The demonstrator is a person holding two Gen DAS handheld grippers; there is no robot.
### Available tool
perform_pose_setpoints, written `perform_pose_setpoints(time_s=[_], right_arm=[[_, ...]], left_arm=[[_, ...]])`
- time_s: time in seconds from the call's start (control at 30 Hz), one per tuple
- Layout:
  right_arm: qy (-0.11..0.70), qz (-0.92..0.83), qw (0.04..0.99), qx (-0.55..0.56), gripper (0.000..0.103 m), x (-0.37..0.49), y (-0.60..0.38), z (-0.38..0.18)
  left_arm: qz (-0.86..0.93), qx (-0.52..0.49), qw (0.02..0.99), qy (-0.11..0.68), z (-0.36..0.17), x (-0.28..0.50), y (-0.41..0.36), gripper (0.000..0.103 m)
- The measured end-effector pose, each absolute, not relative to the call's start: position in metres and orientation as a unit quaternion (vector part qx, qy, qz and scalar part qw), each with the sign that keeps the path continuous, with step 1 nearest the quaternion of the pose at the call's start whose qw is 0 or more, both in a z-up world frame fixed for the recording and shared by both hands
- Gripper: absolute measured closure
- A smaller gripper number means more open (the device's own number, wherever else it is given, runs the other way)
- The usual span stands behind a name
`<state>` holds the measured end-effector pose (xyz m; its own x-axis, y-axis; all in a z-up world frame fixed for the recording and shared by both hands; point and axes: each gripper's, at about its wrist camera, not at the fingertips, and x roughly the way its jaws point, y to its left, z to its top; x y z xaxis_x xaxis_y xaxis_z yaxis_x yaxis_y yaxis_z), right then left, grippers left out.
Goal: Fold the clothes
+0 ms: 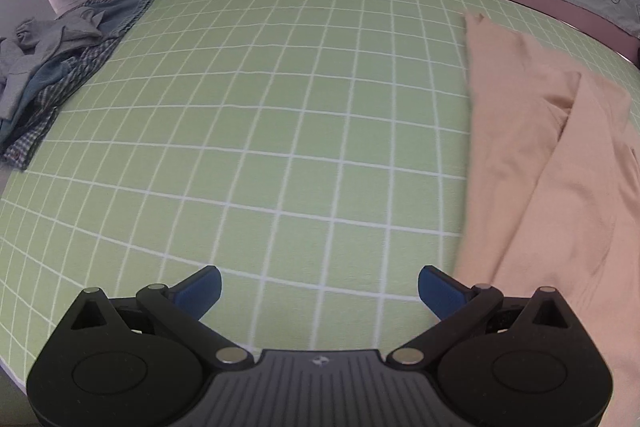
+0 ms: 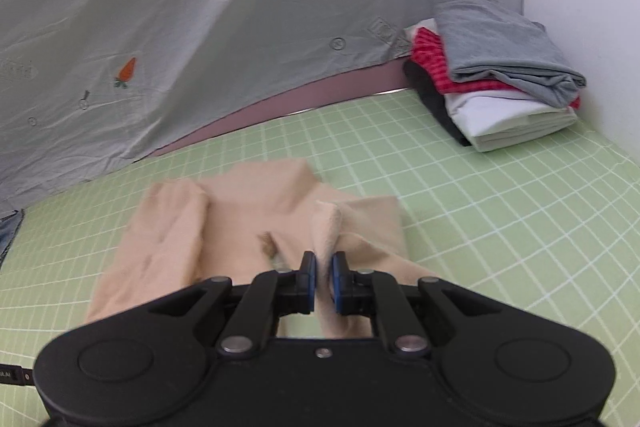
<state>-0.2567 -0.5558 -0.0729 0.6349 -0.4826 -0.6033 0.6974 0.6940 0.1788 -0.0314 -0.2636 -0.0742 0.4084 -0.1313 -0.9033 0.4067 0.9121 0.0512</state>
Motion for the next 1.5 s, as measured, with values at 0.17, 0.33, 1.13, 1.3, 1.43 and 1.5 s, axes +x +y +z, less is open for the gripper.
perform_pose_setpoints(time_s=[0.17, 0.33, 1.13, 1.3, 1.43, 1.5], right_arm=[[0.258, -0.278, 0.905, 0.195, 0.094, -0.191, -0.5, -0.064], [0.241, -0.206, 0.928, 0.195, 0.094, -0.123, -0.438, -0.045], [0.317, -0.289, 0.877, 0.218, 0.043, -0.154, -0.438, -0.079], [0.366, -0.355, 0.84, 0.185, 0.043, -0.21, -0.47, -0.101], [0.395, -0.377, 0.818, 0.182, 0.049, -0.248, -0.481, -0.122], [0.403, -0.376, 0.813, 0.187, 0.056, -0.262, -0.485, -0.129]], left_arm=[[-0.153, 0.126, 0.829, 0.523, -0.074, -0.007, -0.221, 0.0], [-0.155, 0.131, 0.833, 0.515, -0.069, 0.016, -0.191, 0.0], [-0.185, 0.153, 0.821, 0.518, -0.075, -0.003, -0.224, 0.0], [-0.211, 0.165, 0.812, 0.518, -0.079, -0.035, -0.26, 0.0], [-0.229, 0.181, 0.803, 0.519, -0.082, -0.058, -0.283, 0.0], [-0.233, 0.189, 0.801, 0.518, -0.084, -0.066, -0.286, 0.0]])
